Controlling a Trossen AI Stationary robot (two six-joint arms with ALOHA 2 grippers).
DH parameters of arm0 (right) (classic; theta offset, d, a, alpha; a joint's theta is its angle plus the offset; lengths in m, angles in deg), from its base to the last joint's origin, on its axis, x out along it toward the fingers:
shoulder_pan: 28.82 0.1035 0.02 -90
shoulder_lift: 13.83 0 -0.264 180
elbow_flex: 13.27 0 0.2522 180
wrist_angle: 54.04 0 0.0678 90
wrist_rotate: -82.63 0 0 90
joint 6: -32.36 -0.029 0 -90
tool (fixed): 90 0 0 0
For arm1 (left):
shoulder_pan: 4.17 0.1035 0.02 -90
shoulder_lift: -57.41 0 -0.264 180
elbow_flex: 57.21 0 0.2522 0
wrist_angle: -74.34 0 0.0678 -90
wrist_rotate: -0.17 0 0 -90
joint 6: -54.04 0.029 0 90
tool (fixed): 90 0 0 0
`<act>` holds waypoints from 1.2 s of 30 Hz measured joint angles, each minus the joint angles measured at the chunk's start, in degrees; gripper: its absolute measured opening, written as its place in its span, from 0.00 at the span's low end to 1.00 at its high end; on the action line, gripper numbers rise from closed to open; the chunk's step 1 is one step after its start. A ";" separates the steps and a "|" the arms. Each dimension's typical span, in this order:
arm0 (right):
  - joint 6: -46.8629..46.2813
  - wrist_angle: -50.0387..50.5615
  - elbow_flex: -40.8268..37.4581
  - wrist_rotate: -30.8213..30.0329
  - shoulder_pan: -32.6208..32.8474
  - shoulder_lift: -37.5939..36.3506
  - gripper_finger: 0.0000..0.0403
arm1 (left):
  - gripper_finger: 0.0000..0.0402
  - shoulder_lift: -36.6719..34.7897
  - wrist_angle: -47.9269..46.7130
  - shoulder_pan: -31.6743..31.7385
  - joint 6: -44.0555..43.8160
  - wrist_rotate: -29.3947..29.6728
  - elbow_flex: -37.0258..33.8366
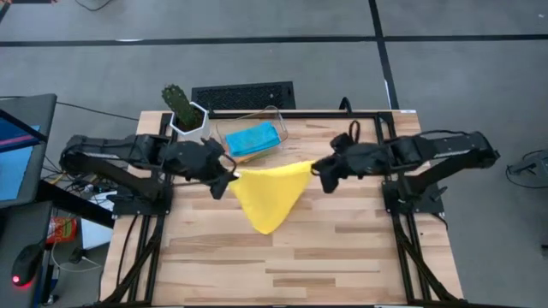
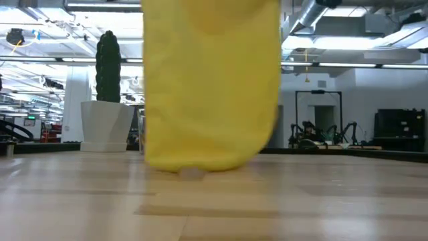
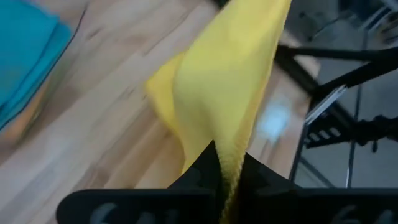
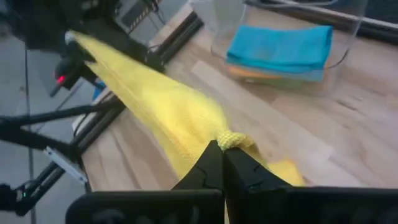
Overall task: Fold microfiber towels
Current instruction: Fold the yellow microfiber cloth
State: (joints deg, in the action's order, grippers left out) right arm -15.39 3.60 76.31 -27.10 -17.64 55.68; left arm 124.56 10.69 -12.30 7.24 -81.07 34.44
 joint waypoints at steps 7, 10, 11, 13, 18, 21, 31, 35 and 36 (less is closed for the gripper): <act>2.41 2.59 0.89 -0.21 -4.64 -0.56 0.04 | 0.00 -0.02 -6.97 3.43 4.59 0.14 0.00; 4.58 2.56 0.88 0.26 -8.65 -0.94 0.04 | 0.00 0.00 -6.07 7.95 8.86 0.91 0.01; 5.12 2.58 0.88 0.25 -9.79 -1.08 0.04 | 0.00 0.00 -5.40 9.38 10.29 0.82 0.05; 7.03 2.49 0.87 0.57 -11.60 -1.32 0.04 | 0.00 0.00 -4.58 12.33 12.98 0.38 0.07; 10.07 -0.48 0.84 -0.36 -14.31 -2.08 0.04 | 0.00 0.25 -4.55 18.00 18.42 0.39 5.53; 10.34 -1.36 0.84 -0.61 -14.67 -3.28 0.03 | 0.00 0.44 -5.72 19.23 20.30 -0.19 9.44; 2.76 5.27 0.85 -1.15 -2.64 -1.29 0.04 | 0.00 4.14 -14.61 9.91 17.10 -0.46 10.86; -4.92 7.69 0.82 -1.28 6.33 3.19 0.06 | 0.00 8.32 -16.07 1.07 13.68 0.02 10.87; -6.84 8.92 0.75 -1.14 8.50 4.24 0.06 | 0.00 9.62 -16.03 -1.14 12.91 0.36 10.86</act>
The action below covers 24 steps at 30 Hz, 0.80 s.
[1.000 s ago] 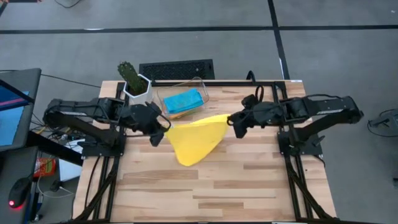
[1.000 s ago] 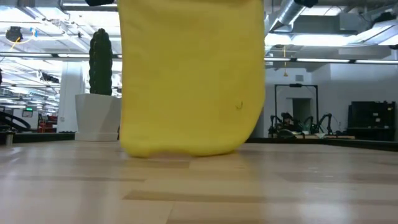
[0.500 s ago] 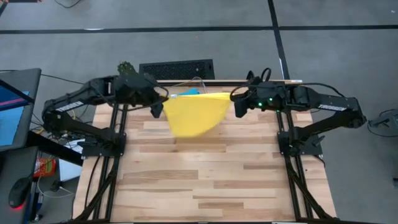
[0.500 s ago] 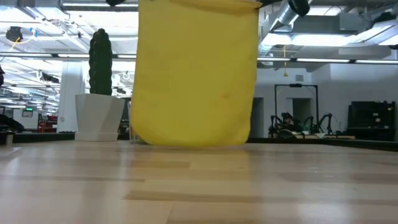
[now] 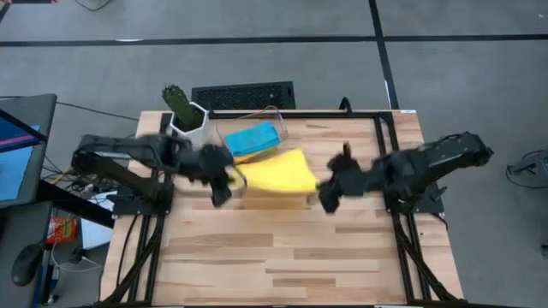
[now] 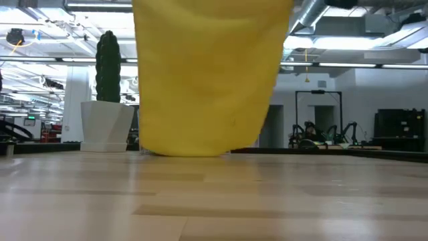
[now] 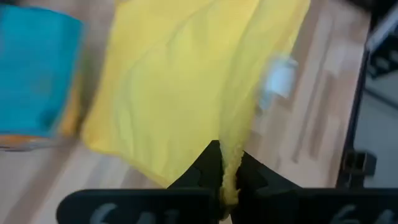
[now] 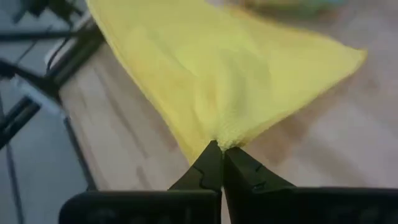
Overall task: Fold microfiber towels
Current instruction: Fold the yellow microfiber cloth
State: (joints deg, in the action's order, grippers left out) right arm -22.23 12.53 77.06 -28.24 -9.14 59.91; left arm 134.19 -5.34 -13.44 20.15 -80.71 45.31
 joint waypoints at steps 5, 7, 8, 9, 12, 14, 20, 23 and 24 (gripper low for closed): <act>-8.87 2.14 0.00 0.07 9.23 6.54 0.06 | 0.00 7.32 0.34 -9.53 -5.99 4.39 0.00; -12.56 2.43 0.00 0.16 11.81 8.99 0.06 | 0.00 10.54 0.52 -12.83 -7.96 5.67 0.00; -14.37 2.86 0.00 0.45 13.07 10.21 0.06 | 0.00 12.21 0.54 -14.07 -8.60 5.65 0.00; -15.74 2.91 0.00 0.97 14.07 11.29 0.06 | 0.00 13.80 0.57 -15.31 -9.04 5.51 0.00; -18.13 2.07 0.02 3.46 16.08 14.03 0.06 | 0.00 18.30 0.52 -18.52 -10.50 4.57 0.01; -18.50 2.02 0.02 5.49 16.68 15.86 0.07 | 0.00 21.43 0.60 -20.24 -11.63 4.42 0.02; -16.98 1.73 0.02 9.70 16.61 19.99 0.08 | 0.00 27.06 1.99 -22.19 -13.40 4.84 0.00; -14.43 1.58 0.03 11.29 15.87 21.06 0.08 | 0.00 27.14 2.62 -22.17 -12.47 6.33 0.00; -13.64 1.60 0.04 11.71 15.23 21.23 0.08 | 0.00 27.14 2.26 -22.15 -11.86 7.40 0.00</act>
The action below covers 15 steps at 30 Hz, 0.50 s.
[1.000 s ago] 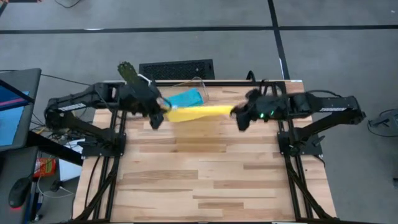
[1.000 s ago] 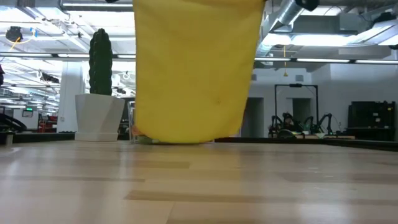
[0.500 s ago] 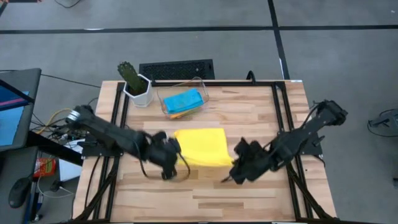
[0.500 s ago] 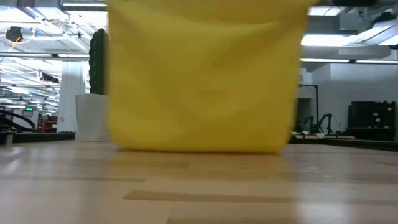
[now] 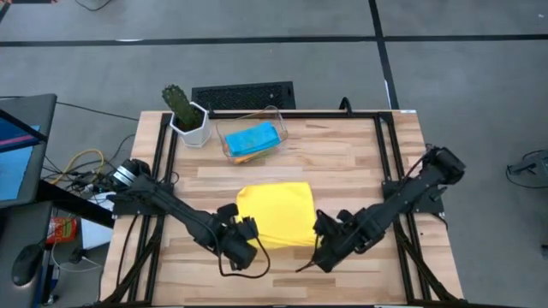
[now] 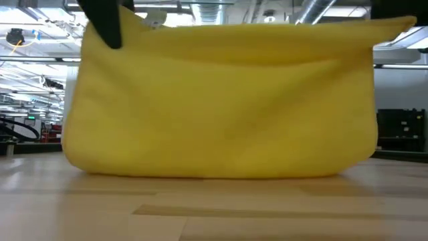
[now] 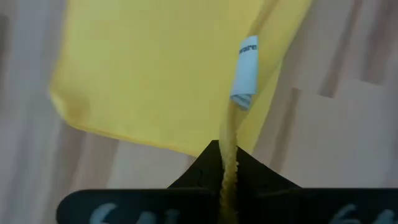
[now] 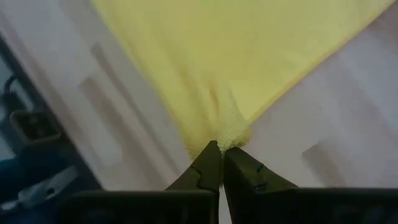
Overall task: Fold microfiber towels
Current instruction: Fold the yellow microfiber cloth
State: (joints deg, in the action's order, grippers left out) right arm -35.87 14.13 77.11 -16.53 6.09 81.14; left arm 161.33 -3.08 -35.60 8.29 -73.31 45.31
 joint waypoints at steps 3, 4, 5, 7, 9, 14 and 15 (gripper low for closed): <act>3.55 0.33 -0.02 0.05 -2.83 -0.06 0.09 | 0.00 0.02 -0.61 0.12 2.25 2.77 0.00; 4.94 0.39 -0.02 0.07 -3.99 -0.08 0.10 | 0.00 0.02 -0.69 0.30 3.05 3.66 0.00; 6.37 0.55 -0.02 0.11 -5.21 -0.06 0.10 | 0.00 0.02 -0.81 0.65 3.54 4.14 -0.08; 9.12 0.99 -0.02 1.01 -7.52 -0.06 0.11 | 0.00 0.02 -0.81 1.44 3.65 4.52 -1.33; 11.95 0.92 -0.02 2.45 -9.68 -0.06 0.13 | 0.00 -0.03 -0.89 2.03 2.82 4.60 -3.38; 14.51 -0.23 -2.63 5.76 -13.12 0.58 0.14 | 0.00 -0.26 2.66 2.82 3.04 4.65 -8.33; 14.32 -0.43 -3.59 7.27 -13.70 0.58 0.15 | 0.00 -0.26 3.26 2.97 3.09 4.42 -9.19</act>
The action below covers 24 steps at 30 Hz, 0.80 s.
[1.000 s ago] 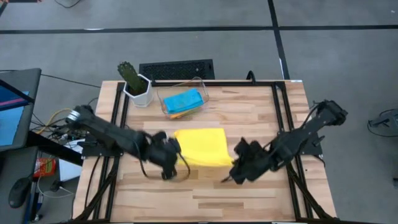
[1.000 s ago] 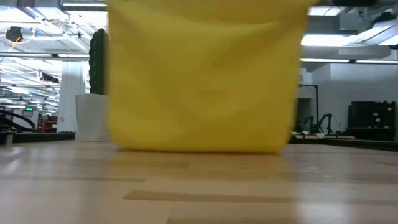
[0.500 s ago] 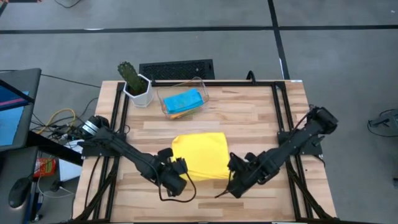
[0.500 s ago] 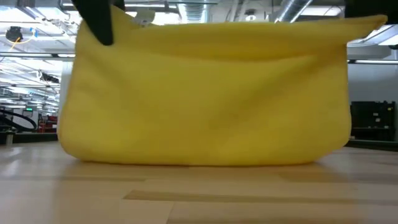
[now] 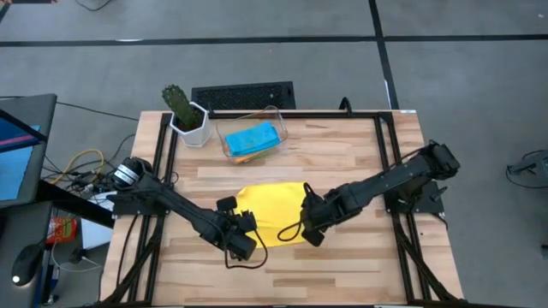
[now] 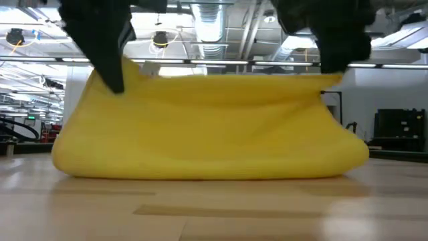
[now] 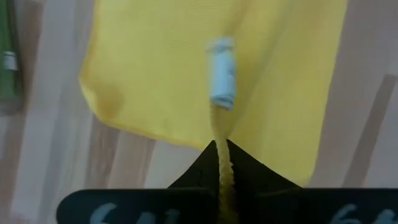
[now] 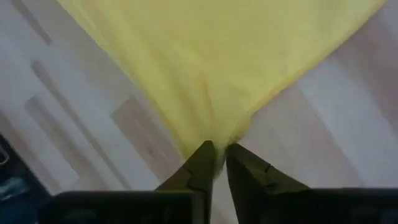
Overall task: Fold microfiber towels
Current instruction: Fold the yellow microfiber cloth
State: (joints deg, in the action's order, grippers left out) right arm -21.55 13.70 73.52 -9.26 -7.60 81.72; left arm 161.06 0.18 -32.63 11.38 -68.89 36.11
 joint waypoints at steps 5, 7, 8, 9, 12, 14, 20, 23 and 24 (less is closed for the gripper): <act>-0.92 -3.97 -4.47 4.69 -1.42 -0.01 0.26 | 0.00 0.00 2.42 0.57 -0.45 -0.91 -2.99; 0.55 -4.28 -4.82 4.88 -1.38 -0.08 0.33 | 0.00 0.00 2.41 0.47 -0.05 -1.06 -3.00; 1.61 -3.95 -4.90 4.76 -1.36 -0.27 0.37 | 0.00 0.00 2.49 0.41 0.21 -1.08 -3.00; 2.66 -3.62 -4.96 4.19 -1.34 -0.67 0.42 | 0.00 0.00 2.44 0.38 0.47 -1.08 -3.00; 4.55 -3.28 -4.96 0.12 -1.36 -3.01 0.53 | 0.00 0.00 2.38 0.45 1.52 -0.73 -3.00; 8.69 -3.34 -4.96 -3.35 -1.03 -5.12 0.59 | 0.00 0.00 2.55 0.51 1.62 -0.49 -3.00; 28.59 -11.01 -4.89 -8.79 4.30 -6.00 0.62 | 0.00 -0.02 3.46 0.49 1.60 0.78 -3.00; 35.58 -13.93 -4.88 -8.95 7.40 -2.62 0.61 | 0.00 -0.02 3.67 0.49 1.60 0.86 -3.00; 37.26 -14.53 -4.90 -8.93 8.10 -1.15 0.60 | 0.00 -0.02 3.83 0.49 1.60 0.88 -3.00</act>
State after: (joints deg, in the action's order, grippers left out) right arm 15.71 -0.83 68.62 -18.19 0.50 80.57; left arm 161.04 4.01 -32.14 12.98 -68.00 33.11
